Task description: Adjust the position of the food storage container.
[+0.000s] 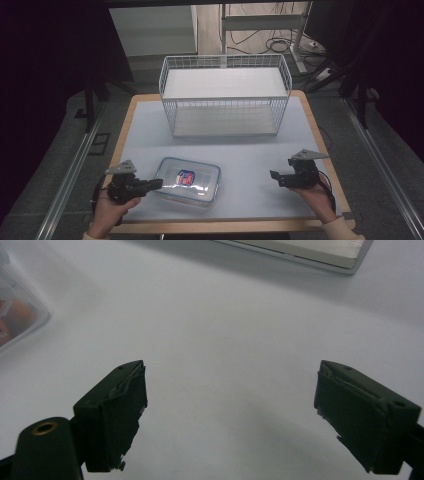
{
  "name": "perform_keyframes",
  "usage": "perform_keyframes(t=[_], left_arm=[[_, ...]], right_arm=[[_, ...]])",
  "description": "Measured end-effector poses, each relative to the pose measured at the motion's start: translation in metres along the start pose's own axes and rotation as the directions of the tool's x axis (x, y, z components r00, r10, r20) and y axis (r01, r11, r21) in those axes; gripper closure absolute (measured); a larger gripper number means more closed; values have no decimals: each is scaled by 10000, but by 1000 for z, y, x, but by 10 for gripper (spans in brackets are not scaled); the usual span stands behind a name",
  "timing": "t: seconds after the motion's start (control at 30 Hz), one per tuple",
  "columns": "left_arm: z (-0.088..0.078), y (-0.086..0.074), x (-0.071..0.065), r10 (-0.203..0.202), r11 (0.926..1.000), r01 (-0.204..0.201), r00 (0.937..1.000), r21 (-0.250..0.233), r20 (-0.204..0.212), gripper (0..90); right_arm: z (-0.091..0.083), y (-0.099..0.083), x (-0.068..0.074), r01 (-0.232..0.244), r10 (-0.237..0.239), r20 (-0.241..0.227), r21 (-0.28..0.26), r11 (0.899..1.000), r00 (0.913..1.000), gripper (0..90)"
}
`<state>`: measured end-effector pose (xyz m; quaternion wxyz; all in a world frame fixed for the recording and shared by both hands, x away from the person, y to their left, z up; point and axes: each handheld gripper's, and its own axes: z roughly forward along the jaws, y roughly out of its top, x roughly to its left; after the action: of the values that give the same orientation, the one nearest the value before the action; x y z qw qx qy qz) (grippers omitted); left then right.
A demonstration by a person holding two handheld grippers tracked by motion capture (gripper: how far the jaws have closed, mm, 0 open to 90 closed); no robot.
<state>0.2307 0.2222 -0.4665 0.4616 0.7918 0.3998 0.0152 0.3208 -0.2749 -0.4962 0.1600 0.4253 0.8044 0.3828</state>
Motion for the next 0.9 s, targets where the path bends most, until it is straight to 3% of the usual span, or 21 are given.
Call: perform_keyframes(t=[0.13, 0.23, 0.27, 0.33, 0.4, 0.43, 0.53, 0.63, 0.67, 0.73, 0.83, 0.9], left_arm=[[12, 5, -15, 435, 9988, -444, 9983, 221, 396, 900], [24, 8, -31, 717, 9964, -757, 9924, 373, 998, 900], [33, 8, -41, 1026, 9912, -1121, 9867, 702, 1260, 900], [38, 7, -46, 1206, 9871, -1332, 9836, 889, 1345, 900], [53, 3, -55, 1547, 9731, -1773, 9760, 1469, 1533, 900], [53, 3, -55, 1547, 9731, -1773, 9760, 1469, 1533, 900], [66, -2, -62, 1761, 9587, -2051, 9721, 1972, 1553, 900], [74, -5, -65, 1829, 9530, -2133, 9712, 2152, 1528, 900], [81, -7, -68, 1917, 9468, -2193, 9722, 2354, 1346, 900], [85, -7, -69, 1998, 9430, -2230, 9730, 2469, 1159, 900], [90, -6, -67, 1913, 9460, -2133, 9753, 2442, 1108, 900], [93, -6, -69, 2015, 9437, -2206, 9743, 2464, 1006, 900]], right_arm=[[0, 0, 0, -6, 6, 0, 8, 10000, 10000, 136], [0, 0, 0, 7, -7, -15, 3, 10000, 10000, 137], [0, 0, 0, -11, 11, -21, 23, 10000, 10000, 137], [1, 0, 1, -10, 11, -28, 35, 10000, 10000, 137], [0, 0, 1, 4, -4, -54, 44, 10000, 10000, 137], [0, 0, 1, 4, -4, -54, 44, 10000, 10000, 137], [1, -1, 1, -6, 6, -52, 47, 10000, 10000, 137], [1, -1, 1, 14, -14, -57, 77, 10000, 10000, 137], [2, -1, 2, 18, -17, -52, 118, 9999, 10000, 137], [2, -1, 2, 50, -49, -64, 136, 9999, 10000, 137], [2, -1, 1, 31, -30, -50, 150, 9999, 10000, 137], [2, -1, 1, 15, -14, -47, 164, 9999, 10000, 137]])
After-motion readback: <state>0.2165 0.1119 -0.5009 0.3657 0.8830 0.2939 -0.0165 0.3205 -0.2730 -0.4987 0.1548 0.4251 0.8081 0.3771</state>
